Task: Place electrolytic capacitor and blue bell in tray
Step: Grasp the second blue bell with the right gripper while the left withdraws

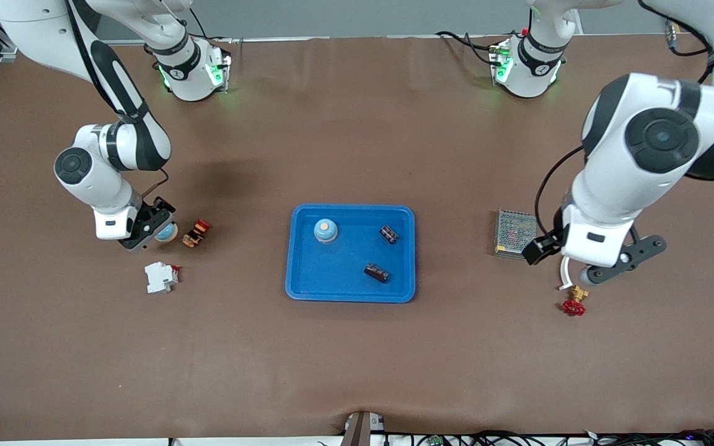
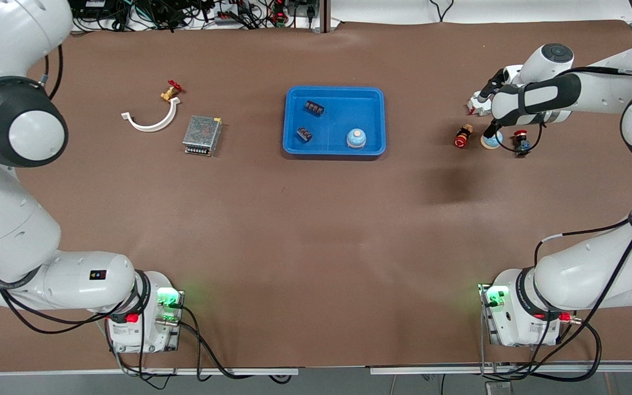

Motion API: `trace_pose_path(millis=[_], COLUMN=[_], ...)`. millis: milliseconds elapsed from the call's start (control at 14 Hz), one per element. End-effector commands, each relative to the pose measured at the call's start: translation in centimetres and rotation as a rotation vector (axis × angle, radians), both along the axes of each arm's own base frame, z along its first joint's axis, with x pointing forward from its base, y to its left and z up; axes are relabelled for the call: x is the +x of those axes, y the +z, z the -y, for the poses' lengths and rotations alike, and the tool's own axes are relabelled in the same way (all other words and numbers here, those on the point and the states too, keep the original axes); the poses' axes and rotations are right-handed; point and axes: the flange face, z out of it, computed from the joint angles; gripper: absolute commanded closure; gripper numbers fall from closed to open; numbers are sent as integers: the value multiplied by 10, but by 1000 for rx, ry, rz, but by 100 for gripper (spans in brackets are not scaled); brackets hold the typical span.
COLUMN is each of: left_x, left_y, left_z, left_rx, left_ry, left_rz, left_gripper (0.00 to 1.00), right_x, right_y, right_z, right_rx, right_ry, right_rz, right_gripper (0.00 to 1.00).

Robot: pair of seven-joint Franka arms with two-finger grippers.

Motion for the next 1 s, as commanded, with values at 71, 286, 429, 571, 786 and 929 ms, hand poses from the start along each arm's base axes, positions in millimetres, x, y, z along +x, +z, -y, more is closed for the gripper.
trace_pose_path(millis=[71, 286, 429, 571, 786, 929], left_x=[-25, -44, -60, -77, -101, -110], left_y=[30, 56, 71, 84, 94, 98], left_z=[-5, -26, -54, -78, -104, -112], left_rx=[-22, -16, -3, -12, 2, 6], left_ry=[-50, -125, -192, -245, -252, -247], left_rz=[-29, -16, -16, -13, -30, -72], left_gripper=[0, 0, 0, 0, 0, 0], right_x=[-6, -10, -10, -11, -13, -13], right_y=[-10, -17, -22, -24, -29, -33], right_z=[4, 4, 3, 7, 21, 22], right_rx=[1, 1, 1, 1, -1, 0], right_ry=[14, 15, 17, 11, 18, 17], right_rz=[-4, 0, -1, -1, -7, -5], right_gripper=[0, 0, 0, 0, 0, 0])
